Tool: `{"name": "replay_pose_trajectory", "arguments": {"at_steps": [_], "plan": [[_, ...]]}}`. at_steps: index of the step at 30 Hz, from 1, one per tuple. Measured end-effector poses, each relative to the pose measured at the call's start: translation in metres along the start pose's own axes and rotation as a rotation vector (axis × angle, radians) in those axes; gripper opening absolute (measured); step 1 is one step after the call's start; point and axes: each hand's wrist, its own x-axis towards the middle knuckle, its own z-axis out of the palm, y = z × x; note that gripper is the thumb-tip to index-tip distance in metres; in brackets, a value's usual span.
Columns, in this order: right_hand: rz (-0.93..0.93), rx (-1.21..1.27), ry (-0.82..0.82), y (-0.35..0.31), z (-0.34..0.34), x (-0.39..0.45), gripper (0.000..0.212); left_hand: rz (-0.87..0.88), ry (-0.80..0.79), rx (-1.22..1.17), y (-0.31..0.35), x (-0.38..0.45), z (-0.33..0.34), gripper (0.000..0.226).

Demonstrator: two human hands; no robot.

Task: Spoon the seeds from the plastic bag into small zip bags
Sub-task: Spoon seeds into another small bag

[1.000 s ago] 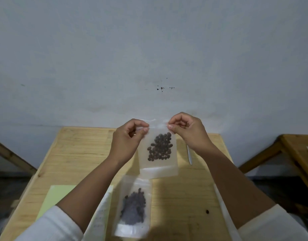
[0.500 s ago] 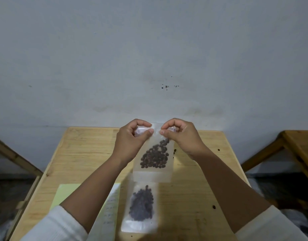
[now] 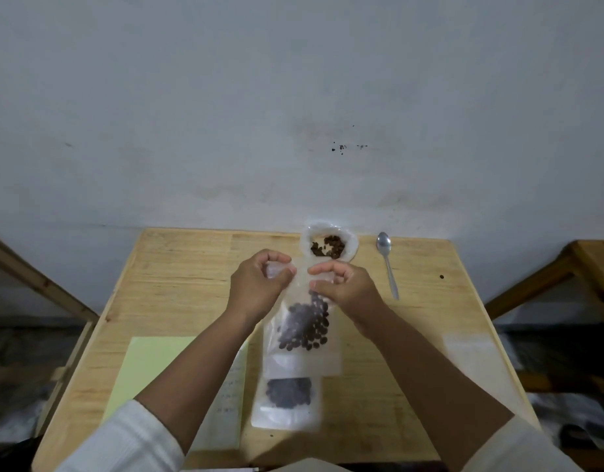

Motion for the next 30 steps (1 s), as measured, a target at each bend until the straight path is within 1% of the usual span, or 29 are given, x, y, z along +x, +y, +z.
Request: {"name": "replay_pose_trajectory", "arguments": {"at_steps": [4, 7, 9, 11, 13, 15, 17, 20, 22, 24, 25, 26, 27, 29, 30], "plan": [[0.133, -0.187, 0.14, 0.051, 0.017, -0.011, 0.014, -0.07, -0.053, 0.195, -0.041, -0.019, 0.004, 0.02], [0.182, -0.265, 0.172, 0.082, 0.028, -0.018, 0.013, -0.116, -0.09, 0.28, -0.069, -0.034, 0.011, 0.029], [0.176, -0.329, 0.197, 0.096, 0.034, -0.02, 0.013, -0.116, -0.089, 0.287, -0.083, -0.042, 0.016, 0.033], [0.118, -0.428, 0.22, 0.106, 0.04, -0.02, 0.017, -0.133, -0.08, 0.298, -0.092, -0.047, 0.019, 0.035], [0.048, -0.489, 0.232, 0.114, 0.045, -0.02, 0.023, -0.117, -0.066, 0.375, -0.099, -0.051, 0.02, 0.036], [-0.016, -0.594, 0.22, 0.121, 0.05, -0.021, 0.028, -0.049, -0.066, 0.445, -0.105, -0.056, 0.022, 0.038], [-0.102, -0.753, 0.193, 0.127, 0.054, -0.025, 0.032, 0.013, -0.109, 0.464, -0.109, -0.061, 0.024, 0.039], [-0.312, -0.955, 0.14, 0.133, 0.056, -0.032, 0.04, 0.112, -0.174, 0.584, -0.112, -0.065, 0.027, 0.039], [-0.394, -1.045, 0.072, 0.134, 0.055, -0.034, 0.04, 0.186, -0.199, 0.647, -0.114, -0.066, 0.03, 0.045], [-0.411, -1.095, 0.023, 0.135, 0.053, -0.035, 0.042, 0.192, -0.213, 0.682, -0.113, -0.067, 0.031, 0.057], [-0.398, -1.108, -0.004, 0.134, 0.052, -0.036, 0.042, 0.199, -0.231, 0.725, -0.11, -0.067, 0.03, 0.057], [-0.391, -1.118, -0.023, 0.134, 0.05, -0.037, 0.043, 0.214, -0.238, 0.755, -0.107, -0.067, 0.029, 0.051], [-0.39, -1.126, -0.035, 0.134, 0.049, -0.037, 0.043, 0.213, -0.277, 0.765, -0.107, -0.067, 0.029, 0.045], [-0.392, -1.124, -0.057, 0.133, 0.046, -0.037, 0.042, 0.235, -0.346, 0.858, -0.111, -0.063, 0.033, 0.04], [-0.389, -1.128, -0.07, 0.132, 0.044, -0.037, 0.042, 0.221, -0.367, 0.884, -0.112, -0.063, 0.033, 0.042]]}}
